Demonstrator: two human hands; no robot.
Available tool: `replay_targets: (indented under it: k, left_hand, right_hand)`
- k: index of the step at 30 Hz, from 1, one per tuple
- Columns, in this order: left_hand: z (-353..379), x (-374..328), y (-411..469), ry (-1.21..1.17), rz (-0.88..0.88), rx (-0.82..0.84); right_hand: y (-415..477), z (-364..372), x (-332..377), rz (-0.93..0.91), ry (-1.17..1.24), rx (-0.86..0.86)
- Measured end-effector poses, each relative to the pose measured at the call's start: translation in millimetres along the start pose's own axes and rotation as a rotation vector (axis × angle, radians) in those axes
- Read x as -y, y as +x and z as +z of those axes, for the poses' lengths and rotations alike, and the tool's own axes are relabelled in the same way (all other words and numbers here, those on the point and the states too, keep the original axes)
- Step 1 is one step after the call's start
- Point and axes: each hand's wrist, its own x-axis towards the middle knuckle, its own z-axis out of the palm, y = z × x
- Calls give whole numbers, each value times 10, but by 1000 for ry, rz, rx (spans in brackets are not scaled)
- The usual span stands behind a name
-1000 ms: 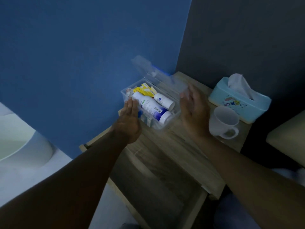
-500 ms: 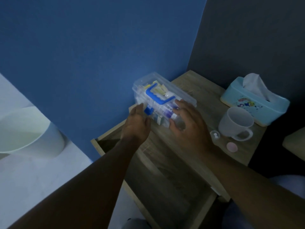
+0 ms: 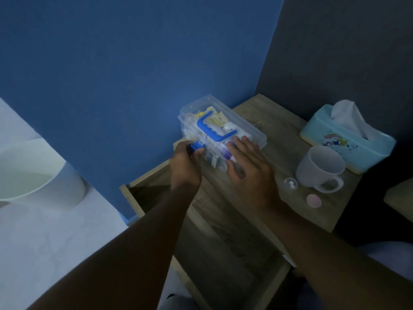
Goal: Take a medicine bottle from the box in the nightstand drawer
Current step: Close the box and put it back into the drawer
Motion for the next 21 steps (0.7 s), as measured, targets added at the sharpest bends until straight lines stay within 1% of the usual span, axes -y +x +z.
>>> replay_targets:
  k: [4, 6, 8, 13, 17, 21]
  left_hand:
    - [36, -59, -13, -297, -152, -98]
    - [74, -102, -38, -369, -171, -105]
    - [120, -131, -81, -314, -127, -96]
    - [166, -101, -198, -47, 55, -36]
    - [213, -73, -293, -22, 81, 70]
    - [315, -94, -337, -23, 115, 87]
  right_hand:
    - [12, -11, -6, 13, 11, 3]
    - [15, -11, -7, 20, 22, 1]
    - [16, -8, -12, 18, 28, -3]
    - [24, 0, -24, 22, 55, 2]
    - [28, -13, -20, 32, 69, 21]
    - [35, -40, -25, 39, 77, 49]
